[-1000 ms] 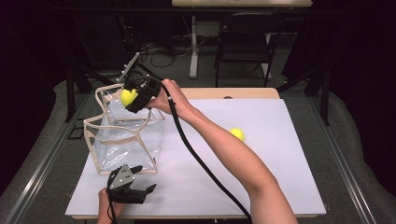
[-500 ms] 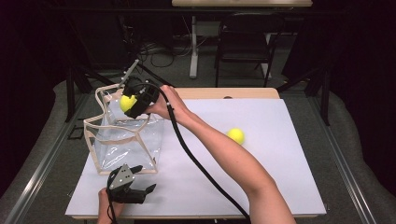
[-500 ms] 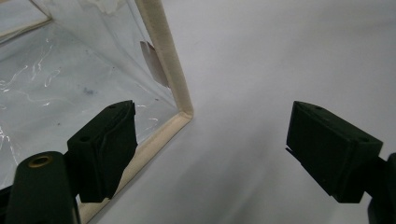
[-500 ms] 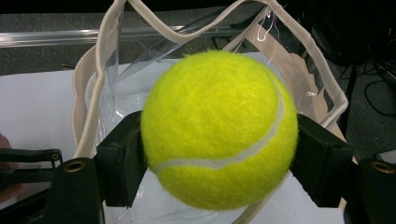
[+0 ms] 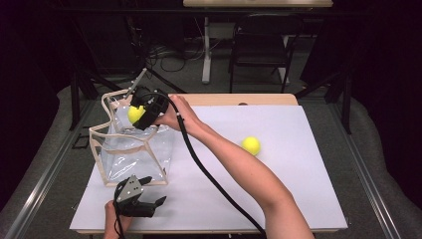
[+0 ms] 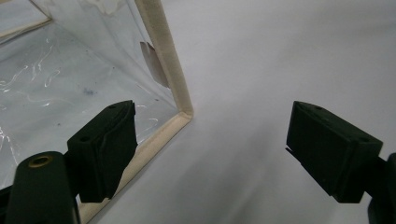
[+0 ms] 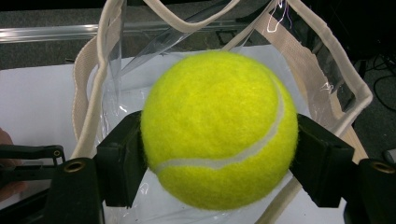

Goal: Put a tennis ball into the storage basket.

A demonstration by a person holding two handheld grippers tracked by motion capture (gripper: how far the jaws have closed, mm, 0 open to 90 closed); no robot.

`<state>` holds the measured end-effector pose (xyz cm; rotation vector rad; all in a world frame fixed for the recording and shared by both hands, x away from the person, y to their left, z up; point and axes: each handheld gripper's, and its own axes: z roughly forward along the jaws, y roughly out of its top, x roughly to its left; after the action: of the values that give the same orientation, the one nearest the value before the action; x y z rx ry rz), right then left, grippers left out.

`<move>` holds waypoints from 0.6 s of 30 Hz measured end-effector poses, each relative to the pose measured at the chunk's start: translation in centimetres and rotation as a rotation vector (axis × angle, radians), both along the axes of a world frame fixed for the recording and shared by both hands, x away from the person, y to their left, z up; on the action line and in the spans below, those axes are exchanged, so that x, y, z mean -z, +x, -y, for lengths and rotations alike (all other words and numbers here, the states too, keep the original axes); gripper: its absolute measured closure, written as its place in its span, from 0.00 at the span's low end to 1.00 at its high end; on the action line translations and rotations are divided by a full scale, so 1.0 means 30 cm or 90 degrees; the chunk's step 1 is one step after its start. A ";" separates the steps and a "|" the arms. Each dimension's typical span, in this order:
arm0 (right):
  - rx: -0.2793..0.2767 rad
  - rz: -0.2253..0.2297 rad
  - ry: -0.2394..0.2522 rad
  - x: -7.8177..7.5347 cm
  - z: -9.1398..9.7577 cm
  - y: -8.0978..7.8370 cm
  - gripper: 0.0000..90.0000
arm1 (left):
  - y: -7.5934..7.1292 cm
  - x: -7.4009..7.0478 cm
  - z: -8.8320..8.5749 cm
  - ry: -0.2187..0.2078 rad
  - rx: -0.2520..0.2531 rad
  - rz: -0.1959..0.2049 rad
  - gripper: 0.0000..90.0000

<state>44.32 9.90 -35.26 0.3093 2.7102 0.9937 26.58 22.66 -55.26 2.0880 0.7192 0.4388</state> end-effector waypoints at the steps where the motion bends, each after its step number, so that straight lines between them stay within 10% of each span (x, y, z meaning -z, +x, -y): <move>1: -0.001 -0.001 -0.002 0.002 -0.001 0.001 0.30 | 0.000 0.000 0.000 0.000 0.000 0.001 0.18; 18: -0.002 -0.018 -0.015 0.031 -0.004 0.006 0.30 | 0.001 0.002 0.002 -0.001 0.000 -0.002 0.18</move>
<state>44.51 10.03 -36.20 0.3171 2.7471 0.9658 26.62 22.60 -55.31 2.0876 0.7212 0.4346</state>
